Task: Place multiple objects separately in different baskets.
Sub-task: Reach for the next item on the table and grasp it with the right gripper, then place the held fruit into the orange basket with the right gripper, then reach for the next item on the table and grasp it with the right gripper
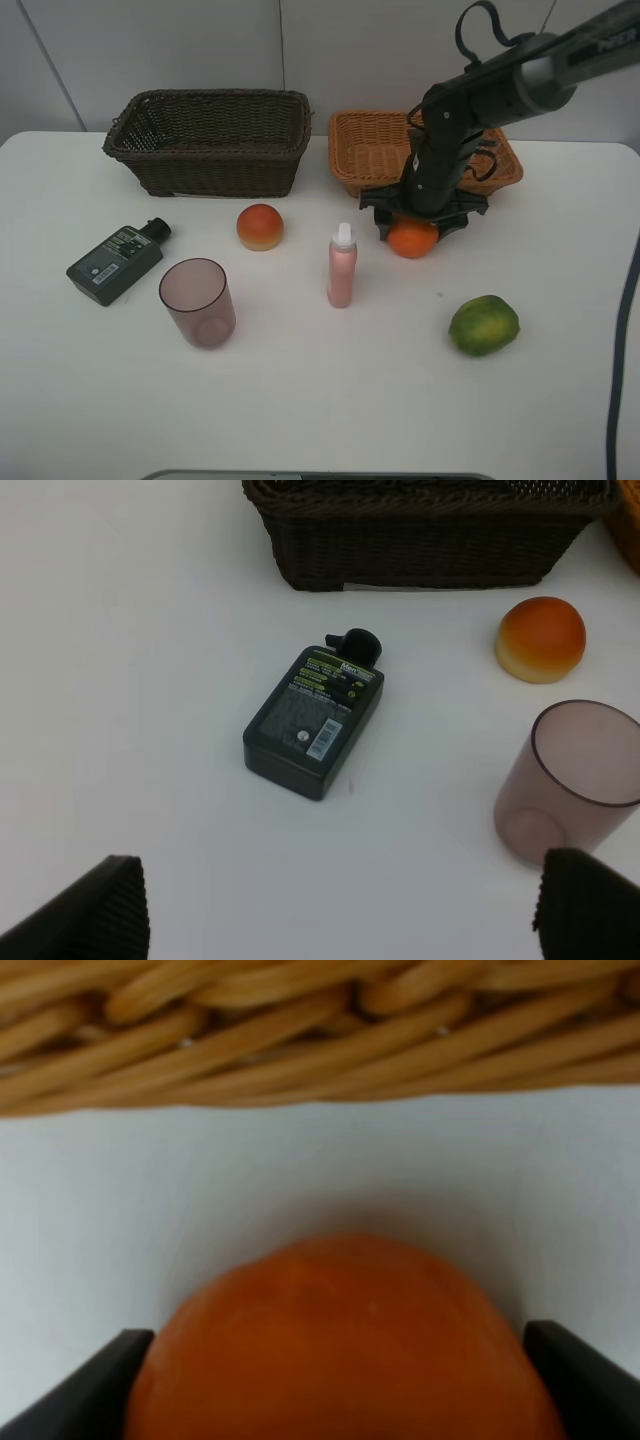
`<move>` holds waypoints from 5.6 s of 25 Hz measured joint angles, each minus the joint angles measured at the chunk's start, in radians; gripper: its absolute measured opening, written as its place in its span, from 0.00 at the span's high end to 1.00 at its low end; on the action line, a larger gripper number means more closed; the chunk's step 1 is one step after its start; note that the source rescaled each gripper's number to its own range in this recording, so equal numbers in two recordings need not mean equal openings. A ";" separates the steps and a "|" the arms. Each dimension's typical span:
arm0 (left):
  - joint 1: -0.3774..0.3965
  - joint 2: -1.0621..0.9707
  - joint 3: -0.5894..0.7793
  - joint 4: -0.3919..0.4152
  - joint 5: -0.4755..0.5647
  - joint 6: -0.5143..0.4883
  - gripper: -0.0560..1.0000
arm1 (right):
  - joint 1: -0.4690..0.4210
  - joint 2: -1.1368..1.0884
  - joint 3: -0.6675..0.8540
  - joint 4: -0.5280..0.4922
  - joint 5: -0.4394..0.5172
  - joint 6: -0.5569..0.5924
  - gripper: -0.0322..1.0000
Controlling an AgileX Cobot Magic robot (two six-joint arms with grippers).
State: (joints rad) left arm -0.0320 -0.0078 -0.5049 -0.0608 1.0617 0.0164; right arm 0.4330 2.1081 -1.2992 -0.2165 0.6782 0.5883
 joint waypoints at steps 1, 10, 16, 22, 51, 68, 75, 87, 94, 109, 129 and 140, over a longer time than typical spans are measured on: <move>0.000 0.000 0.000 0.000 0.000 0.000 0.01 | 0.000 0.000 0.000 0.000 0.002 0.000 0.31; 0.000 0.000 0.000 0.000 0.000 0.000 0.01 | 0.001 0.000 0.000 -0.003 0.008 0.000 0.31; 0.000 0.000 0.000 0.000 0.000 0.000 0.01 | 0.002 0.000 0.000 -0.015 0.019 0.000 0.31; 0.000 0.000 0.000 0.000 0.000 0.000 0.01 | 0.002 -0.027 0.000 -0.053 0.106 -0.035 0.31; 0.000 0.000 0.000 0.000 0.000 0.000 0.01 | -0.041 -0.200 -0.325 0.021 0.475 -0.352 0.31; 0.000 0.000 0.000 0.000 0.000 0.000 0.01 | -0.068 -0.085 -0.488 -0.027 0.443 -0.364 0.32; 0.000 0.000 0.000 0.000 0.000 0.000 0.01 | -0.081 -0.085 -0.488 -0.027 0.350 -0.364 0.32; 0.000 0.000 0.000 0.000 0.000 0.000 0.01 | -0.157 0.020 -0.488 -0.014 0.218 -0.364 0.32; 0.000 0.000 0.000 0.000 0.000 0.000 0.01 | -0.161 0.090 -0.488 -0.003 0.116 -0.364 0.32; 0.000 0.000 0.000 0.000 0.000 0.000 0.01 | -0.161 0.174 -0.488 0.008 0.034 -0.364 0.32; 0.000 0.000 0.000 0.000 0.000 0.000 0.01 | -0.161 0.137 -0.488 0.006 0.044 -0.364 0.11; 0.000 0.000 0.000 0.000 0.000 0.000 0.01 | -0.097 -0.078 -0.442 0.035 0.388 -0.361 0.10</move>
State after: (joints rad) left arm -0.0320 -0.0078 -0.5049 -0.0608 1.0617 0.0164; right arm 0.3365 2.0302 -1.7415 -0.1815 1.0662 0.2270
